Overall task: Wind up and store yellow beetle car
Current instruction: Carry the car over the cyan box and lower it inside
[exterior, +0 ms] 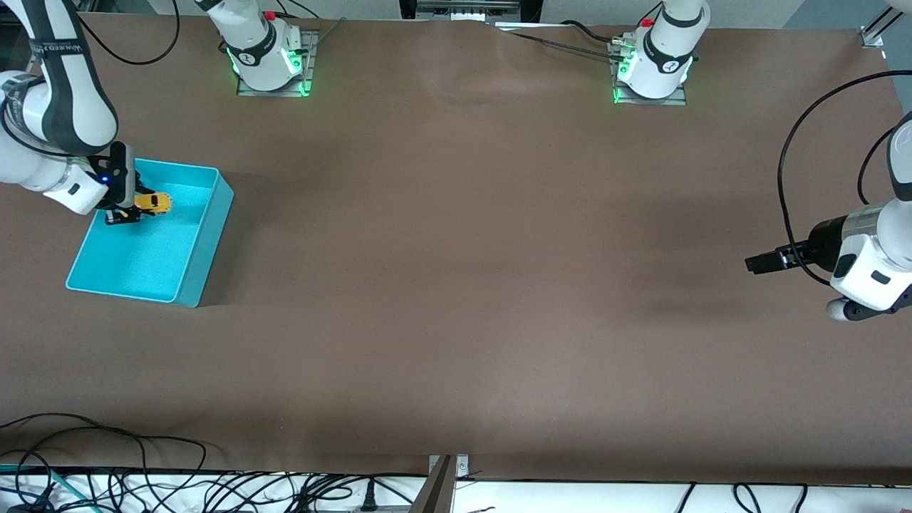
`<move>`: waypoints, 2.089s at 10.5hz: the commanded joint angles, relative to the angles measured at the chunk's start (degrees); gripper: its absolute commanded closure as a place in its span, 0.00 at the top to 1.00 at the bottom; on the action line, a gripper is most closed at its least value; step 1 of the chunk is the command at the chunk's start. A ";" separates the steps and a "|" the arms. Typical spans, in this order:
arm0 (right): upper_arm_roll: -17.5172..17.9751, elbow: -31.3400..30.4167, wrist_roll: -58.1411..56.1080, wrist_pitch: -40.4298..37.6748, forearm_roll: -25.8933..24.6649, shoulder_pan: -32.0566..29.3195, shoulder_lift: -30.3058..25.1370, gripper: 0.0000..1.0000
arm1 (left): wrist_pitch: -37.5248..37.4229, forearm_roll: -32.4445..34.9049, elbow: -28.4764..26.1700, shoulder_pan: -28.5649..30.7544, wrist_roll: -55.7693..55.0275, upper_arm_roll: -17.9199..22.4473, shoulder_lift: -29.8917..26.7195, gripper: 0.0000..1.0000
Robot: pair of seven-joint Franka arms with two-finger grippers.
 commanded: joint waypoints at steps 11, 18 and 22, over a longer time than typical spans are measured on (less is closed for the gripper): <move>0.79 -6.31 -10.13 7.69 0.38 -6.88 2.47 0.00 | -0.63 0.53 0.35 -0.23 1.06 0.08 -0.23 1.00; 0.70 -4.91 -10.58 7.60 4.07 -8.03 4.23 1.00 | -0.63 0.62 0.35 -0.23 1.15 0.08 -0.14 1.00; 4.47 4.74 -4.98 -0.28 3.98 -6.72 5.02 1.00 | -0.63 0.70 0.44 0.03 1.15 0.08 -0.32 1.00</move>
